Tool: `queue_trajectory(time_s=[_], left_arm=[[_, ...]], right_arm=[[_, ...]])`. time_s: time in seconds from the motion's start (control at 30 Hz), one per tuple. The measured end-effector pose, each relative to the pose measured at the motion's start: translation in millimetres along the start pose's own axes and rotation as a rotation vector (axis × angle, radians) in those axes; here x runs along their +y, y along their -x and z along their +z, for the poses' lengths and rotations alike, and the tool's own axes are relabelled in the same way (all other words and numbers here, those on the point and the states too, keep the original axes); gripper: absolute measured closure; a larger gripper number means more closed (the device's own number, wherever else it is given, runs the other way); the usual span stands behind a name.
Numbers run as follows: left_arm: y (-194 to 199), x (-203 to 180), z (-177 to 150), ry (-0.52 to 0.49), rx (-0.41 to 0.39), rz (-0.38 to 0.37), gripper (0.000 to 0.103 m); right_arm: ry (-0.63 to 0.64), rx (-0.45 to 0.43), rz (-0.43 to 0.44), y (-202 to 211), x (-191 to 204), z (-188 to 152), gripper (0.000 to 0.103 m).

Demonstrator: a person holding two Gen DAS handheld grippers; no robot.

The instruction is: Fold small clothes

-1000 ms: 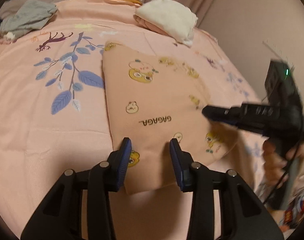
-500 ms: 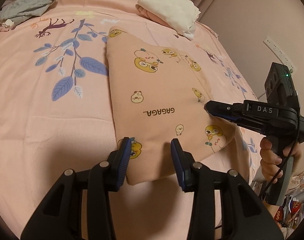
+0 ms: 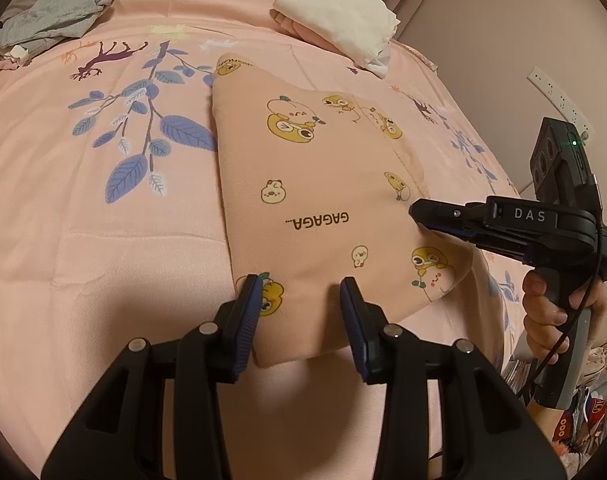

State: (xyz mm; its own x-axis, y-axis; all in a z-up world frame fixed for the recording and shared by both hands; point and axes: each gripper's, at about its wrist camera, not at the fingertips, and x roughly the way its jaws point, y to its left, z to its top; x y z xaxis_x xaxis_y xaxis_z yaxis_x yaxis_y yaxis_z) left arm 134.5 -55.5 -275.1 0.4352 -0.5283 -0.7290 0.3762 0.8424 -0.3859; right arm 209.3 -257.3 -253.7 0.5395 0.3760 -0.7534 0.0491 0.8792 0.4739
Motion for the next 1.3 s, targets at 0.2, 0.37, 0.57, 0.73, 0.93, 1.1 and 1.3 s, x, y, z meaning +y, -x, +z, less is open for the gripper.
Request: queue_trajectory(time_s=[0.2, 0.37, 0.57, 0.73, 0.93, 1.1, 1.3], left_arm=[[-0.8, 0.9, 0.7, 0.003, 0.003, -0.003, 0.062], [-2.3, 2.0, 1.9, 0.015, 0.004, -0.005, 0.062], [-3.0, 0.8, 1.8, 0.012, 0.003, 0.003, 0.062], [-3.9, 0.9, 2.2, 0.015, 0.003, -0.001, 0.059], [-0.7, -1.5, 4.7, 0.026, -0.003, -0.019, 0.046], [15.2, -4.6, 10.5, 0.022, -0.039, 0.039, 0.040], [27.7, 16.0, 17.5, 0.125, -0.123, -0.125, 0.024]], right_arm=[[0.002, 0.011, 0.011, -1.4, -2.2, 1.6, 0.089], [0.006, 0.017, 0.012, -2.1, -1.1, 1.8, 0.089], [0.004, 0.018, 0.020, -2.2, -1.4, 2.0, 0.089], [0.002, 0.018, 0.022, -2.5, -2.0, 2.0, 0.089], [0.001, 0.016, 0.034, 3.2, -0.1, 2.9, 0.087], [0.030, -0.042, 0.063, 32.4, 13.0, 0.8, 0.053], [0.044, -0.137, 0.117, 56.4, 3.2, 2.8, 0.035]])
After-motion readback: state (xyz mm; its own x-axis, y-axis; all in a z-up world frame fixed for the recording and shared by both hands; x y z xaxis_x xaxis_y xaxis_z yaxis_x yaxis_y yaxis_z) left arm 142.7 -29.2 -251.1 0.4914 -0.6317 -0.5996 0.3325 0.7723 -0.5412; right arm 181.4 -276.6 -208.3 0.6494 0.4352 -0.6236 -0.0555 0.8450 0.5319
